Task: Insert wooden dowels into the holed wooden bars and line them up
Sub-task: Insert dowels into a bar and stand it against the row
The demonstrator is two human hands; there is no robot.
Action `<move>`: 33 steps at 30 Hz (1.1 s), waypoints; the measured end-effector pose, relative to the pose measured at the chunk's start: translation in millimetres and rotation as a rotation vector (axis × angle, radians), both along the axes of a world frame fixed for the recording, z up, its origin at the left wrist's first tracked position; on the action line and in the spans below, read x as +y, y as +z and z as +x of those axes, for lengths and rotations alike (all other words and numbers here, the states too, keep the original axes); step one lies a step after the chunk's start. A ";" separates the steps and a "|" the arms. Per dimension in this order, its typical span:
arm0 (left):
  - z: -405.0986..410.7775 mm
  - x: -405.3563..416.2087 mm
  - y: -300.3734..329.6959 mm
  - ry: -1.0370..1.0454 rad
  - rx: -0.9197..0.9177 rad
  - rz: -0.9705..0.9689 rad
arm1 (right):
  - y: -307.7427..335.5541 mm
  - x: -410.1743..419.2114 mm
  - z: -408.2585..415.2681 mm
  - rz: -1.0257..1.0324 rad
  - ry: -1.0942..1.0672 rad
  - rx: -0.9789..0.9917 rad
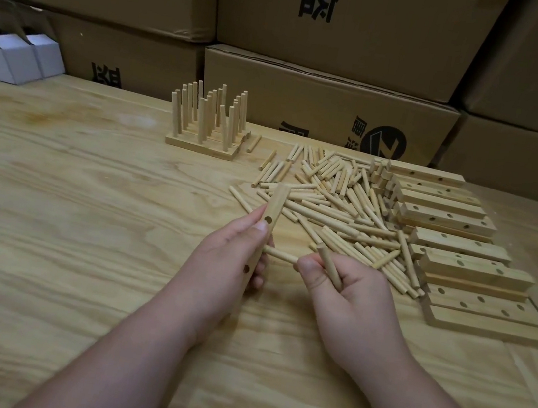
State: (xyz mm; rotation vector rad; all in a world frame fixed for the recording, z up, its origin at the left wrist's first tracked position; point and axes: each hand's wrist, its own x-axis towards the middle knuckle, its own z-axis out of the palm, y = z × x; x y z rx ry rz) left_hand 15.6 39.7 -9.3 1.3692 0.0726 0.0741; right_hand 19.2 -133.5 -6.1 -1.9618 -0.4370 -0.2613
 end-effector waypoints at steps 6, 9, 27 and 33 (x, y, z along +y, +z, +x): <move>-1.7 -3.0 5.3 -0.084 0.042 -0.046 | -2.5 0.9 2.9 0.022 -0.064 -0.084; -1.8 -4.7 6.6 -0.091 0.034 -0.040 | -3.0 0.6 4.1 0.075 -0.094 -0.072; -3.8 -0.8 6.8 -0.148 0.083 -0.075 | 7.8 -9.4 3.6 0.058 -0.085 -0.053; -8.7 0.6 9.1 -0.180 0.064 0.006 | 12.0 -11.0 2.6 0.058 -0.065 -0.028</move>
